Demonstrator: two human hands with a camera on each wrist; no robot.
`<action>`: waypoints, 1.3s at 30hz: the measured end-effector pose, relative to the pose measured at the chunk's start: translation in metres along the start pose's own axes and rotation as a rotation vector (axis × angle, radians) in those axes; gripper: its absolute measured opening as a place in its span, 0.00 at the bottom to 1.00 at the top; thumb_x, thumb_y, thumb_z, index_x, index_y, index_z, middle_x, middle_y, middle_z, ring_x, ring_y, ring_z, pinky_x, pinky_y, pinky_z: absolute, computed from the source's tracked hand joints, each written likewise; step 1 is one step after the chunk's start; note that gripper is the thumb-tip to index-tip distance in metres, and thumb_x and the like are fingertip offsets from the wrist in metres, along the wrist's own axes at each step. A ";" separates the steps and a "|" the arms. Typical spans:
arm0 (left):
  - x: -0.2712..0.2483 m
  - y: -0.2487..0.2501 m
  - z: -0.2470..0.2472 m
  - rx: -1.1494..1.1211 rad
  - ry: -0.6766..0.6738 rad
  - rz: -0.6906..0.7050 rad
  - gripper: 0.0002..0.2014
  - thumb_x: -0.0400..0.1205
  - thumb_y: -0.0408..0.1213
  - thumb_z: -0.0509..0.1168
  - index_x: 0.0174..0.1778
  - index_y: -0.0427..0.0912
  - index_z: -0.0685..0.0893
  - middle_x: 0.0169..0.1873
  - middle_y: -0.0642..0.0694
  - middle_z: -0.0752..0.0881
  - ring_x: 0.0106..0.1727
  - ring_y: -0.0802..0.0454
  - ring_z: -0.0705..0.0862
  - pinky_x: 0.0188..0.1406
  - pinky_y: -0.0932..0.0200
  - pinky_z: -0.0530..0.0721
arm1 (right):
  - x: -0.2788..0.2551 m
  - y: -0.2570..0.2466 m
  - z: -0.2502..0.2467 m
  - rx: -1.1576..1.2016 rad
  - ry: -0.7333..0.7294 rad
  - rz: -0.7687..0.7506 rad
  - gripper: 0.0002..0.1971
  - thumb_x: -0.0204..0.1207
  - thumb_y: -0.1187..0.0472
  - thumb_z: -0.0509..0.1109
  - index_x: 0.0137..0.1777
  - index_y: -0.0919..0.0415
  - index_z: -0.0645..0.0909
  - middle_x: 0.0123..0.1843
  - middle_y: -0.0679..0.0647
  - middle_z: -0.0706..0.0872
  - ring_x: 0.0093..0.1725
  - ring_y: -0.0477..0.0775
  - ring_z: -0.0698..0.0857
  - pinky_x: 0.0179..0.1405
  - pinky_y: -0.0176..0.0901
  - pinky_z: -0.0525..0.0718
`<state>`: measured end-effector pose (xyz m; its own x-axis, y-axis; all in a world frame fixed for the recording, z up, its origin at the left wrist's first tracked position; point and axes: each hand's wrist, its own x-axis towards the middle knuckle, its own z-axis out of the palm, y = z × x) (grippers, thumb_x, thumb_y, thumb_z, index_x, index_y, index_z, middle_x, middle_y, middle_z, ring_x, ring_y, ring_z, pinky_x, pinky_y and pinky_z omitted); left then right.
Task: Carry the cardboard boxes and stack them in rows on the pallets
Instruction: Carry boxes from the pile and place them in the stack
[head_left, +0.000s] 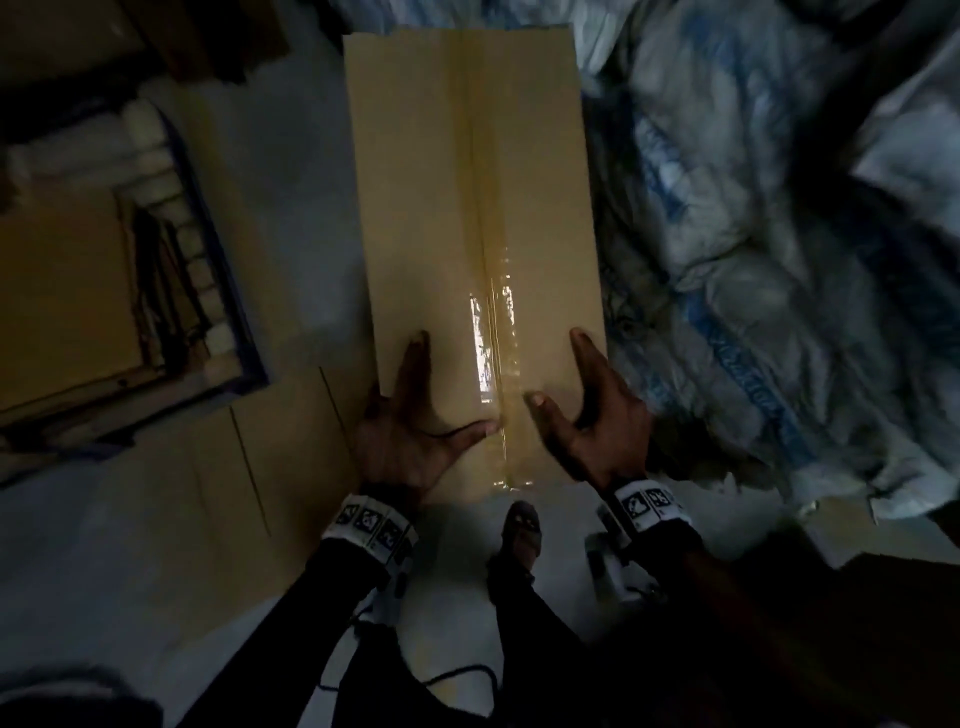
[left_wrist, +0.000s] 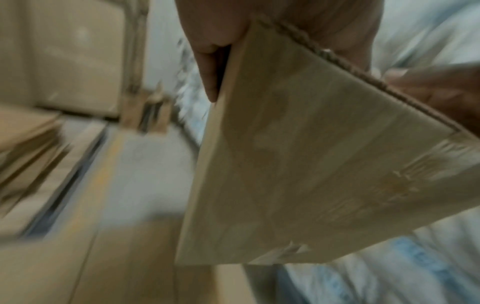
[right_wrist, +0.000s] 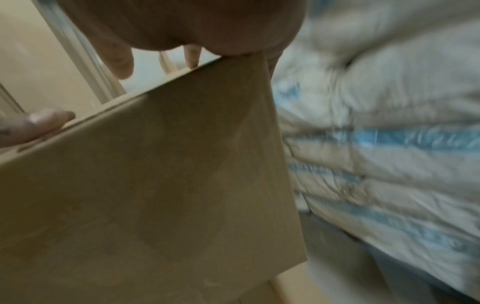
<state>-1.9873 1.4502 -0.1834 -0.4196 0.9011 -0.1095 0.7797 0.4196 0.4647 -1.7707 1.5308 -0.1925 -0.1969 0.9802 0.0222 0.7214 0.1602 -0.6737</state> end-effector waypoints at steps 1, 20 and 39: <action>-0.009 -0.002 -0.017 0.003 0.014 0.043 0.65 0.61 0.86 0.63 0.91 0.58 0.49 0.88 0.57 0.63 0.70 0.31 0.82 0.63 0.41 0.85 | -0.013 -0.018 -0.008 0.001 0.045 -0.020 0.43 0.75 0.29 0.72 0.88 0.38 0.62 0.85 0.43 0.73 0.82 0.48 0.74 0.79 0.52 0.76; -0.191 -0.084 -0.208 -0.385 -0.044 0.599 0.62 0.51 0.86 0.70 0.84 0.80 0.56 0.68 0.39 0.81 0.67 0.38 0.82 0.63 0.38 0.85 | -0.332 -0.250 -0.060 -0.101 0.689 0.183 0.45 0.70 0.32 0.78 0.86 0.35 0.65 0.81 0.46 0.78 0.75 0.47 0.79 0.74 0.45 0.79; -0.596 -0.105 -0.231 -0.509 -0.175 1.482 0.59 0.62 0.86 0.66 0.88 0.58 0.66 0.79 0.40 0.76 0.75 0.35 0.79 0.77 0.41 0.77 | -0.855 -0.321 -0.056 -0.242 1.343 0.521 0.47 0.72 0.37 0.82 0.88 0.44 0.65 0.84 0.39 0.73 0.82 0.39 0.73 0.77 0.54 0.80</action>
<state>-1.9261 0.8438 0.0359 0.6290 0.4770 0.6138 0.1853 -0.8588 0.4776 -1.7966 0.6477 0.0461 0.7729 0.2797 0.5696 0.6345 -0.3572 -0.6855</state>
